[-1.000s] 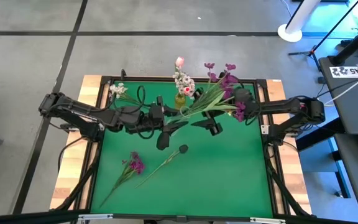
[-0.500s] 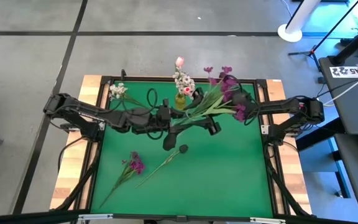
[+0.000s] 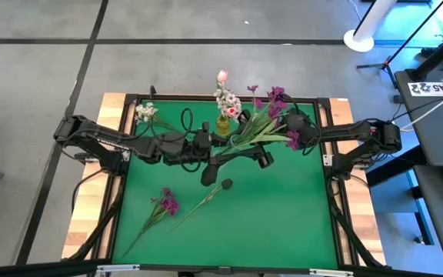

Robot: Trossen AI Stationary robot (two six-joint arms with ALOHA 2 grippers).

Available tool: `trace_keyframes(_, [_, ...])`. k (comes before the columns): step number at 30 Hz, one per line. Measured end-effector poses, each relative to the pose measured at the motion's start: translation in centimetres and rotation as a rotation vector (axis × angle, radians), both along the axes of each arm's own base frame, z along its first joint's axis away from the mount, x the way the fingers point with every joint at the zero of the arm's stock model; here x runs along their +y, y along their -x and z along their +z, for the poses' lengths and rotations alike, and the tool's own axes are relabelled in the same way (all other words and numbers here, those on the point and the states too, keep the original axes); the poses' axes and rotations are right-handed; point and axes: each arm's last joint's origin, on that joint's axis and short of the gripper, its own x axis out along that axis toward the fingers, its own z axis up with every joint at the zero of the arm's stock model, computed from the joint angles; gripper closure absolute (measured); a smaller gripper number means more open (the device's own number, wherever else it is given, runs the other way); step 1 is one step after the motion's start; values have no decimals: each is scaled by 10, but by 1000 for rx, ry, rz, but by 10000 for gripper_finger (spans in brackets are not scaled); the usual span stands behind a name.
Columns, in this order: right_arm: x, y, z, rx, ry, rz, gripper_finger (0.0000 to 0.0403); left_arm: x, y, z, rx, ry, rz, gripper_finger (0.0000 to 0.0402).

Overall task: Sort flowers into vase by color
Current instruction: Adjust the transparent vase to an upright position

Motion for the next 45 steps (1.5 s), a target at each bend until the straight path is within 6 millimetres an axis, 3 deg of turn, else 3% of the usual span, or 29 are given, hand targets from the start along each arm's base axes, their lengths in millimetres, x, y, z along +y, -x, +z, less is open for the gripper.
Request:
trace_keyframes(7, [0,0,0,1,0,2,219,0,0,0,-1,-1,0,228])
trace_keyframes(23, [1,0,-1,10,9,23,219,0,0,-1,12,-1,-13,228])
trace_keyframes(31, [0,-2,-5,60,6,22,219,-1,0,-5,46,9,-19,173])
trace_keyframes(45, [-2,-6,-22,215,34,-32,219,-1,3,-19,191,13,42,170])
